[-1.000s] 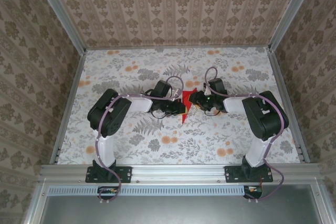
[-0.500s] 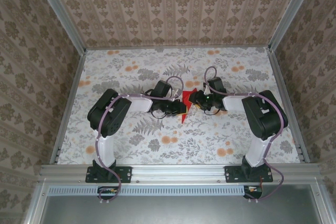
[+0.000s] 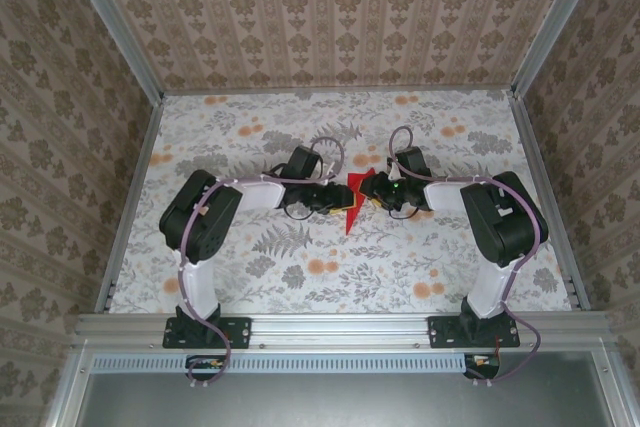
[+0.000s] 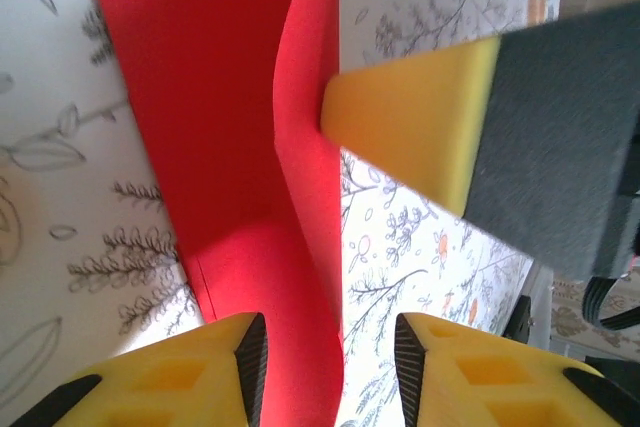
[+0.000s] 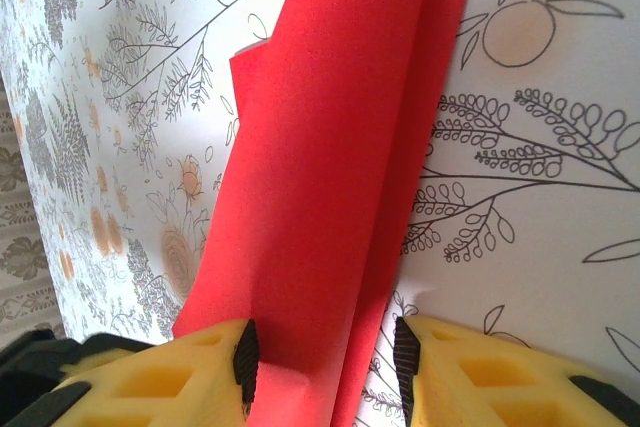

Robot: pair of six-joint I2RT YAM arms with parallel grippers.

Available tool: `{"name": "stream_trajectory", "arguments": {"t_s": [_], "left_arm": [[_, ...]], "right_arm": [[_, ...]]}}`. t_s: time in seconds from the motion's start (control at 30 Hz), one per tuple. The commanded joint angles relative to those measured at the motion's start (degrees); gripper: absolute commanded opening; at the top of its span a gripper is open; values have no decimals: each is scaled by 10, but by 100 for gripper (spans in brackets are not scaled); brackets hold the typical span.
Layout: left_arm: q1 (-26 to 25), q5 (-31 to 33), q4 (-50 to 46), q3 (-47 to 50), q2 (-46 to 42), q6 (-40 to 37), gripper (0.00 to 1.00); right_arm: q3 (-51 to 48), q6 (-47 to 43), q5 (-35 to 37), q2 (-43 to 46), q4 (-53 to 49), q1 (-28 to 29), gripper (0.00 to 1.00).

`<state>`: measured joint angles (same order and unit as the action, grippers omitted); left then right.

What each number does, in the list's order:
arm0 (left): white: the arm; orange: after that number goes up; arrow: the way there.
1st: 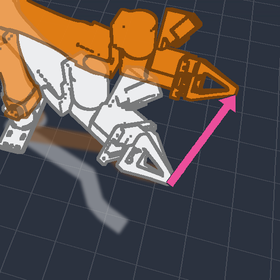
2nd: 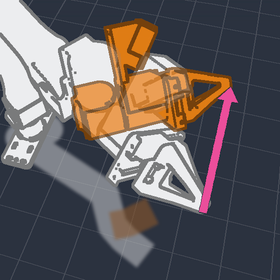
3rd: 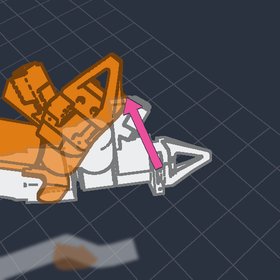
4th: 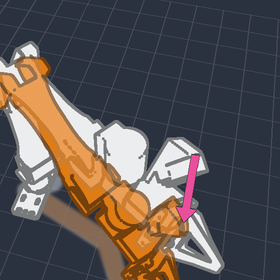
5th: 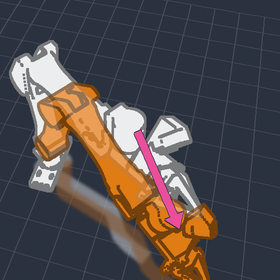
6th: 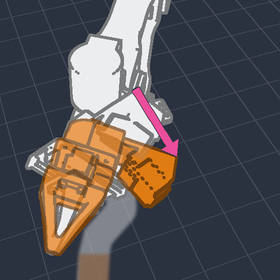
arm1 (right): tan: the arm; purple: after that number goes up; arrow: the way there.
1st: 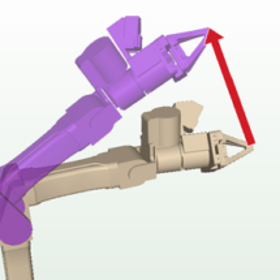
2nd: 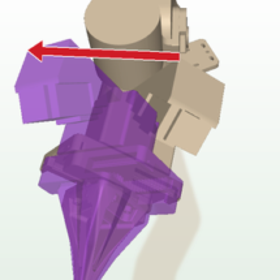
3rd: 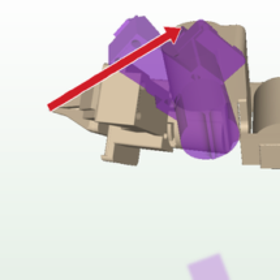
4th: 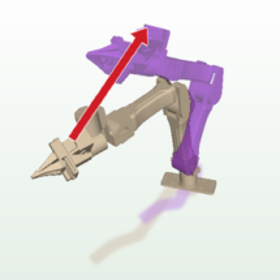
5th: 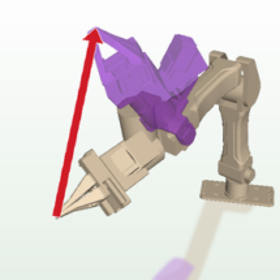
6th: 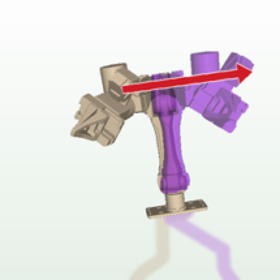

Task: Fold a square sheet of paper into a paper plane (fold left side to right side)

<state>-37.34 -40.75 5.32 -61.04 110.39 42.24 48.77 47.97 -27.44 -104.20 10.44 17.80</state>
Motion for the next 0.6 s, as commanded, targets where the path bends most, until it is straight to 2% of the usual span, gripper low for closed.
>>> {"name": "stream_trajectory", "arguments": {"t_s": [0.0, 0.4, 0.47, 0.57], "left_arm": [[8, -12, -10, -27, 2, -19, 42], [12, -8, -15, -58, 44, -20, 41], [12, -8, -15, -62, 49, -21, 35], [14, -3, -16, -67, 54, -27, 18]], "right_arm": [[-1, -8, 24, -24, -45, 3, 43], [2, -12, 23, -20, -53, 2, 43], [3, -13, 22, -20, -54, 3, 43], [4, -13, 18, -19, -52, 2, 43]]}}
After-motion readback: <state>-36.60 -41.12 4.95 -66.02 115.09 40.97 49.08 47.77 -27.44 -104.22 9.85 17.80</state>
